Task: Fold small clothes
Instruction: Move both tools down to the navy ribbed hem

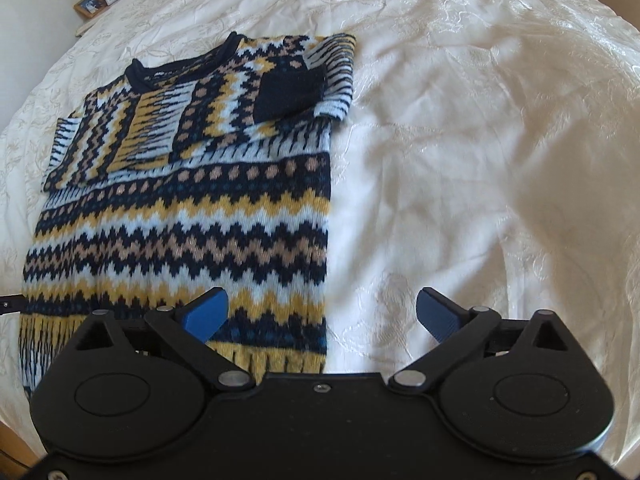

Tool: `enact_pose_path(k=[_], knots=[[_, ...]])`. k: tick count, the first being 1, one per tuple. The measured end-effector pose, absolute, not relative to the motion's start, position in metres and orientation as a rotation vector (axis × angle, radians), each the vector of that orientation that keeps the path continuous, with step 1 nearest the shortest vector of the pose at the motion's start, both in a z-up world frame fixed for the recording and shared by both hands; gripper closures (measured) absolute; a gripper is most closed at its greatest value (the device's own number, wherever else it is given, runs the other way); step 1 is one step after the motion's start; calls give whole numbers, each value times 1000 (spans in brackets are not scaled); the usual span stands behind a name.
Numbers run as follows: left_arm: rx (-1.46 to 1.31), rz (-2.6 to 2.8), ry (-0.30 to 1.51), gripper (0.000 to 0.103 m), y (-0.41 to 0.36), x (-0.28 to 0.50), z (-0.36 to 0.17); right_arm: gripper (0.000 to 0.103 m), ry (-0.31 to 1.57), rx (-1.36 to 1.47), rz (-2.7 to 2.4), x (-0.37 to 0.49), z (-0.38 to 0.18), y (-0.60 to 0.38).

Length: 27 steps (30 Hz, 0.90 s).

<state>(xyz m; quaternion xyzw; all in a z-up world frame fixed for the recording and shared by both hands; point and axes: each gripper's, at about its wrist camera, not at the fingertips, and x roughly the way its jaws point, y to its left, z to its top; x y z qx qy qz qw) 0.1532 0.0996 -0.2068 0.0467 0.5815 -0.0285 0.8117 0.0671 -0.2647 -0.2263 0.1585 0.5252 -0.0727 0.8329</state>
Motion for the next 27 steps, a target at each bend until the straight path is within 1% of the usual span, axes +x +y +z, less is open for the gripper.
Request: enact_pose_path(k=[4,8,11,12,14,17,27], knots=[[116,-34,1284,35,96,133,-223,1,1172,322,-127,57,-241,-265],[168,-9,1276,25,88,126,-234,1,1234,319,-111,51,-259,-267],[182,17,1275,20,84,128,-238,1,1251,322,-101,49,-267,-266],[179,28,1281,17,84,129,-240,1,1252,320,-99,49,-269,-265],[175,65,1294,6,85,132,-242,0,1254,309,-96,51,-271,-264],[150,82,1311,0,89,137,-245,0,1258,311,-101,54,-275,-264],[101,37,1325,0,93,139,-249,0,1224,274,-145,54,-289,-249]])
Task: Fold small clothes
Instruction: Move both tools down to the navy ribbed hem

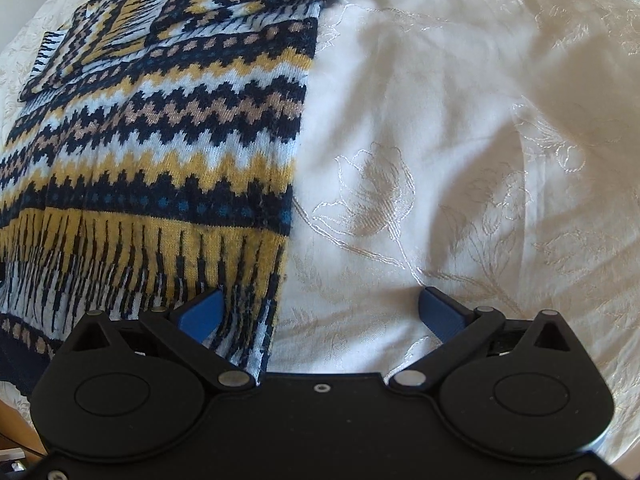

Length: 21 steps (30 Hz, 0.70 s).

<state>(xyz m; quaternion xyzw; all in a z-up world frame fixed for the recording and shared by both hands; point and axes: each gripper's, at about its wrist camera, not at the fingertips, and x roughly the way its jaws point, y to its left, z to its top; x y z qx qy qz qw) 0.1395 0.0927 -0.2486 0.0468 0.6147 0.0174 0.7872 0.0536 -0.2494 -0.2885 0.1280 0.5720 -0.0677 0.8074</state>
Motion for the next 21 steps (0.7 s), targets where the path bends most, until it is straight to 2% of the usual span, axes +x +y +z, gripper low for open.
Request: enact_pose_path(k=[11,21], knots=[[84,4,1308,0,99,137,-247,0,1155,254,-210,37,-292,-218],[73,-124,1262,2,120,122,-243,0,1165,310,-256,17,-285,-200]])
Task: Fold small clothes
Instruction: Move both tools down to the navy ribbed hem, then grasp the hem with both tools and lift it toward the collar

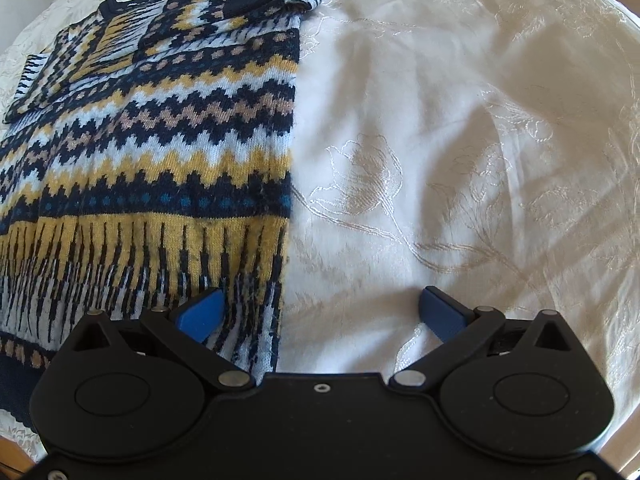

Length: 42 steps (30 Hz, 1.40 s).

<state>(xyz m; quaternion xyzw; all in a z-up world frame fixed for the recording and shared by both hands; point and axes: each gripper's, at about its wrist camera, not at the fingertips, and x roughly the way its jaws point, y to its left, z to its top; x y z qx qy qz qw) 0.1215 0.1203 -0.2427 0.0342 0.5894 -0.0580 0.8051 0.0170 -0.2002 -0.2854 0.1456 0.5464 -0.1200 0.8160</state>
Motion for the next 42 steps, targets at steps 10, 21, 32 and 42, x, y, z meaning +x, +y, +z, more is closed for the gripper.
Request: enact_pose_path(k=[10,21,32,42], knots=[[78,-266,1211,8,138,65,-227,0,1150,333,-189,-39,-272,-194],[160,-409,1211,13,113,41,-233,1,1070,370,-3,-89,-248,-181],[136,-422,1222,14,108,44,-246,1,1108,388,155,-81,-255,-163],[91,-450,1233,68,112,41,-242,65,1193,544,133,-66,-265,-176]])
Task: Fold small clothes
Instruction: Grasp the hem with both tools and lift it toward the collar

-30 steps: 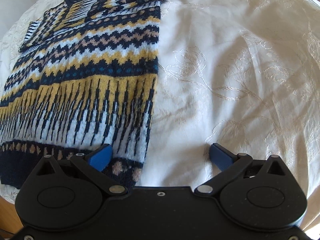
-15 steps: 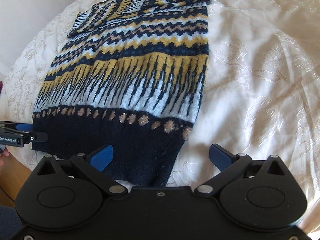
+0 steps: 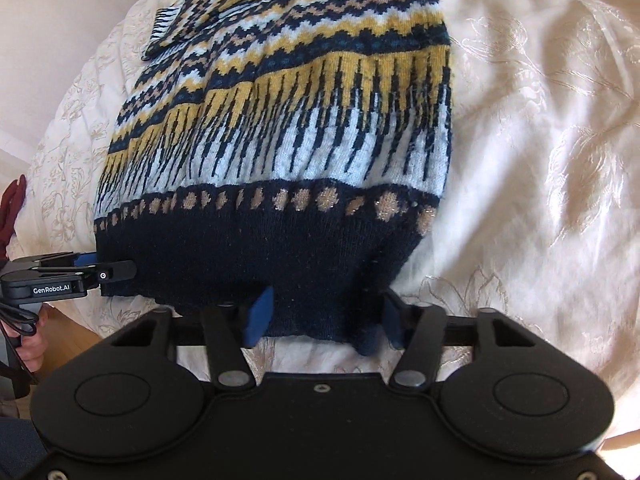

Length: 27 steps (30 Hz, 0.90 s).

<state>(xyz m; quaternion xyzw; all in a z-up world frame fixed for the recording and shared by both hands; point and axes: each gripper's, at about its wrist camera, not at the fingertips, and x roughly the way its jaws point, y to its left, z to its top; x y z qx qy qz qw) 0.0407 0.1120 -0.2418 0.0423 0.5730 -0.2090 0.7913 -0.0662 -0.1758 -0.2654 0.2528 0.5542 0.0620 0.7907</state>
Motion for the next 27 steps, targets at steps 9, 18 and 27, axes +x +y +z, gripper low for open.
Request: enact_pose_path(k=[9,18,27], knots=[[-22,-479,1156,95,117,46,-195,86,1143,604,202,-63,-239,-195],[-121,-436,1006,95,106,83,-133,90,935,659,243,-28,-175,-226],[-219,-309,890,94,89,158,-101,90,743,693,238,56,-146,-265]])
